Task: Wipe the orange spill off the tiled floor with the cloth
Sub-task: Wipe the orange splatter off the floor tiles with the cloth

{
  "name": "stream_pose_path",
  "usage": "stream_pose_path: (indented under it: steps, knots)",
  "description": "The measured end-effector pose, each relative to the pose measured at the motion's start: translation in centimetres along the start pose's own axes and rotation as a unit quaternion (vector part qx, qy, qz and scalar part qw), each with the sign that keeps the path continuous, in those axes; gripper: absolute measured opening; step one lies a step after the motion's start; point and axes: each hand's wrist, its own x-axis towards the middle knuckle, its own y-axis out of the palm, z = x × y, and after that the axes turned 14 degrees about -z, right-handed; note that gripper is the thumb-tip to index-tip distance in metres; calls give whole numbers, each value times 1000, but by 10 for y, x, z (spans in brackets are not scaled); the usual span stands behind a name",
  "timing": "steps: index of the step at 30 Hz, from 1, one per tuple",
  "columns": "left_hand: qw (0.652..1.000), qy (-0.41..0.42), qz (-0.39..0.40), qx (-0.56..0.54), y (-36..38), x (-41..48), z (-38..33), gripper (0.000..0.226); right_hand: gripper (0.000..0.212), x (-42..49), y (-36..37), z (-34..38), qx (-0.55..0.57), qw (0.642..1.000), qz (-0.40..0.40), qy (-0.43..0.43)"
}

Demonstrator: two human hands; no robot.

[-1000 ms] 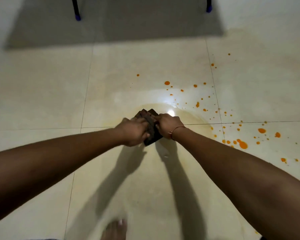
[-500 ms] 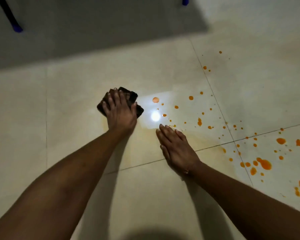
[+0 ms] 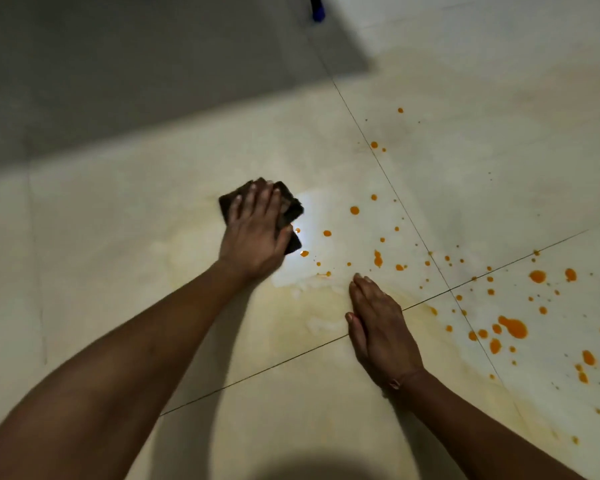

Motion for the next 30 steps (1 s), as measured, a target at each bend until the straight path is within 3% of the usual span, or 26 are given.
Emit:
stream_pose_path:
  steps: [3,6,11,15,18,22,24,28,30]
  knots:
    - [988,139,55,-27,-3,-53,-41,70,51,2,5,0,9,1000,0,-2]
    - [970,220,92,-46,-17,-78,-23,70,50,-4,0,1,12,1000,-4,2]
    - [995,72,59,-36,3,1,-61,70,48,0,2,-1,21,999,-29,-5]
    - [965,240,98,-46,-5,-62,-73,70,47,0,6,-1,34,999,-25,12]
    - [955,277,92,-45,-12,-53,-48,69,46,-3,-10,-5,19,998,-42,46]
    - [990,123,55,-47,11,24,-96,68,49,-13,-18,-26,-2,992,-73,102]
    - [993,105,40,-47,21,33,-130,68,51,-14,-13,-29,-15,994,-78,81]
    - [957,270,93,-53,6,-32,-106,69,56,-21,-15,-29,10,995,-59,81]
    - [949,299,88,-55,3,-31,-79,69,55,-27,-20,-28,11,995,-61,80]
